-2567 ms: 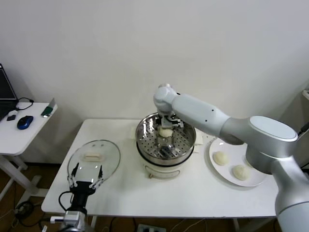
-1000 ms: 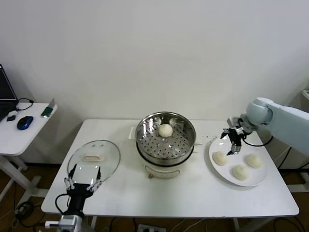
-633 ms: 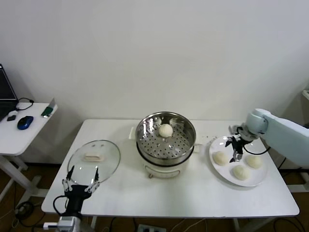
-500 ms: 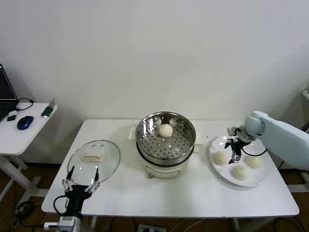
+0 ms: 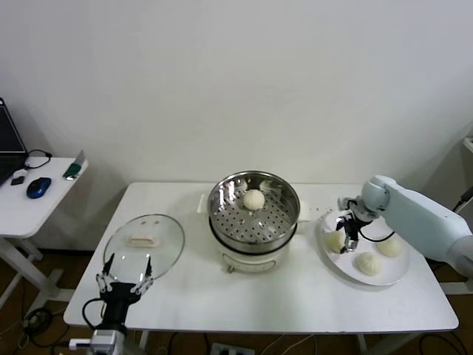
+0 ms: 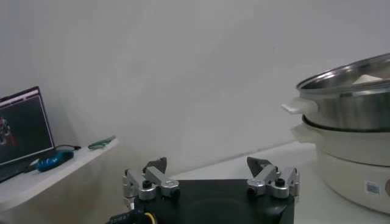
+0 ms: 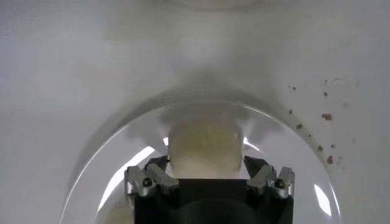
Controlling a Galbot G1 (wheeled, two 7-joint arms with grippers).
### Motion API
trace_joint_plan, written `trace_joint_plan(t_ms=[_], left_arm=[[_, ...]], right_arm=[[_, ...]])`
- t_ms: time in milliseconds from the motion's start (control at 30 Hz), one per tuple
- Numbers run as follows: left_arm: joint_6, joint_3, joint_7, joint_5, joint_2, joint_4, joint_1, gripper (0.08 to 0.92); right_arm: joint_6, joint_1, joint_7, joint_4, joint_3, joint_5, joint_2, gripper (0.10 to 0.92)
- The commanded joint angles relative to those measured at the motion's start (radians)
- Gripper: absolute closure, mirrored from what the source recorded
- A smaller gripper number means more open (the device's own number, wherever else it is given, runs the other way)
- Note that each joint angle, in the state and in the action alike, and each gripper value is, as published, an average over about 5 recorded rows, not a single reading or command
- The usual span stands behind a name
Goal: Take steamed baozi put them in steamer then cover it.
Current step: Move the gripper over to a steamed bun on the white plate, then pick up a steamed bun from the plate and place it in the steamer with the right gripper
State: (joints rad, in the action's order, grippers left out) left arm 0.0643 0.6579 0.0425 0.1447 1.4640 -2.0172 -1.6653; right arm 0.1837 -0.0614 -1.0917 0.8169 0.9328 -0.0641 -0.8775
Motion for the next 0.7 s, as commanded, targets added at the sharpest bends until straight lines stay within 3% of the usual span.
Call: trace_joint_plan(t_ms=[33, 467, 700], left_arm=[[0.0, -0.002, -0.002, 0.001, -0.002, -0.002, 0.0, 0.177], [-0.001, -0.007, -0.006, 0.003, -0.006, -0.009, -0.002, 0.177], [-0.002, -0.012, -0.007, 0.003, -0.02, -0.014, -0.004, 0.177]], right_arm=[[-0.001, 0.016, -0.002, -0.03, -0.017, -0.006, -0.022, 0.219], [-0.003, -0.007, -0.002, -0.014, -0.011, -0.03, -0.004, 0.328], [0.024, -0.202, 0.002, 0.05, 0.13, -0.176, 0.049, 0.336]])
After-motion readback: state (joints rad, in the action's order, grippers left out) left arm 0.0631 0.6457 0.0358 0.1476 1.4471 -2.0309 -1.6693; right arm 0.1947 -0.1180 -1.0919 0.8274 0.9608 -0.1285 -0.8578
